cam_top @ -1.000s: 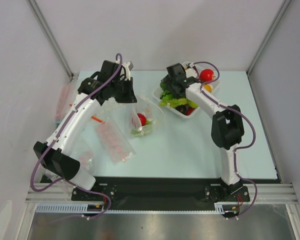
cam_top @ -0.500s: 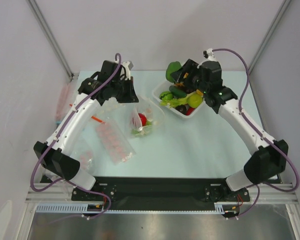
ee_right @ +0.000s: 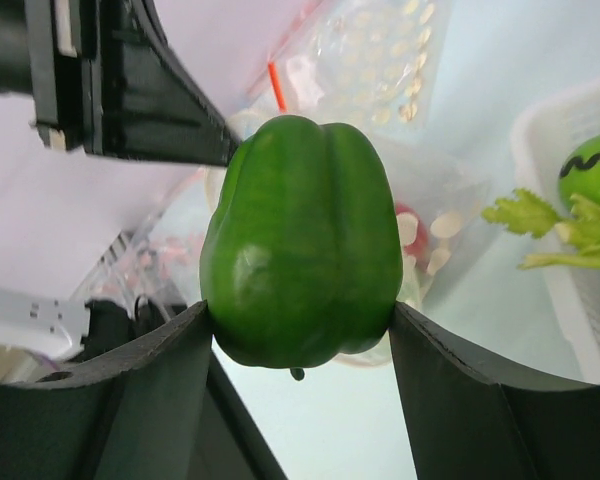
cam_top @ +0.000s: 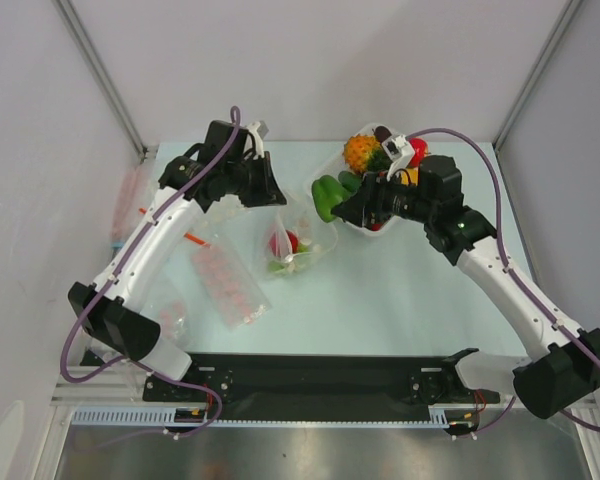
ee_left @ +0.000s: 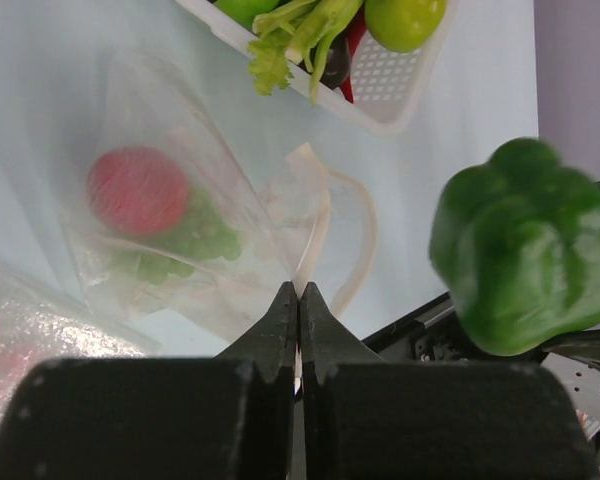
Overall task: Place the food in the zip-top bag and seal the zipper
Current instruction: Place the fake vegetable in the zipper food storage bag.
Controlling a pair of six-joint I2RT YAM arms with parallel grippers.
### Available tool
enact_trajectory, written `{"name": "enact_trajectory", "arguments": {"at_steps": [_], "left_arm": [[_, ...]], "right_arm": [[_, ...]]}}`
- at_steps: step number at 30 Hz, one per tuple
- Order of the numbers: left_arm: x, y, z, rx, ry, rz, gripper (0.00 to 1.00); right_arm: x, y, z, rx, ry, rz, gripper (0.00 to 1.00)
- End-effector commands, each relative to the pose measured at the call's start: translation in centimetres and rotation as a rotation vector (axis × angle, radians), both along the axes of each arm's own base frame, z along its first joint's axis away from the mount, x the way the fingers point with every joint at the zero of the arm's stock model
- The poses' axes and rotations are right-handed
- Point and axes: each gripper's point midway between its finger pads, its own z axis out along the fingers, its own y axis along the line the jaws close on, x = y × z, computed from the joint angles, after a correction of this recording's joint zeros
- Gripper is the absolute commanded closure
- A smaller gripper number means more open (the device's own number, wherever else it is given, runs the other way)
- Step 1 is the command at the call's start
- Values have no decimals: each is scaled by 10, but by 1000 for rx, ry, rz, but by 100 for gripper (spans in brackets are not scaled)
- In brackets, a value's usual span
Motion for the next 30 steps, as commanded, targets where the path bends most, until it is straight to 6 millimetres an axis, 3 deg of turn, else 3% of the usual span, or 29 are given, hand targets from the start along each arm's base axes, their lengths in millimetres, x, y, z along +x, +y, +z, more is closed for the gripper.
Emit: {"name": "enact_trajectory", "arguments": {"at_steps": [1,7,18,22,23,25,26,27,30], "left_arm": [[-2,-23,38,-109,-58,-15,100],[-4,-46,48,-142,-52,-44,100],[-16,-72,53,-187,-29,-119,100],[-22,-80,56,-209,-20,-149,100],[-23,-81,57,-212,-19,-154,100],[-26,-80,59,-217,-20,-152,100],[-25,-79,57,-212,-19,-149,100],[-25,-77,57,-205,-25,-140,100],[-25,-68,52,-170,-29,-104,100]], "right_arm": [[-26,2,1,-21,-59,124,67],[-34,6,-22,-36,-8,163,67],[-28,12,-69,-128,65,155,62],[-19,7,-84,-170,125,90,53],[-16,5,-88,-182,137,67,41],[-16,2,-88,-197,142,57,30],[-17,1,-83,-195,127,50,19],[-17,-1,-80,-191,121,39,13],[-17,-6,-70,-185,94,4,8]]}}
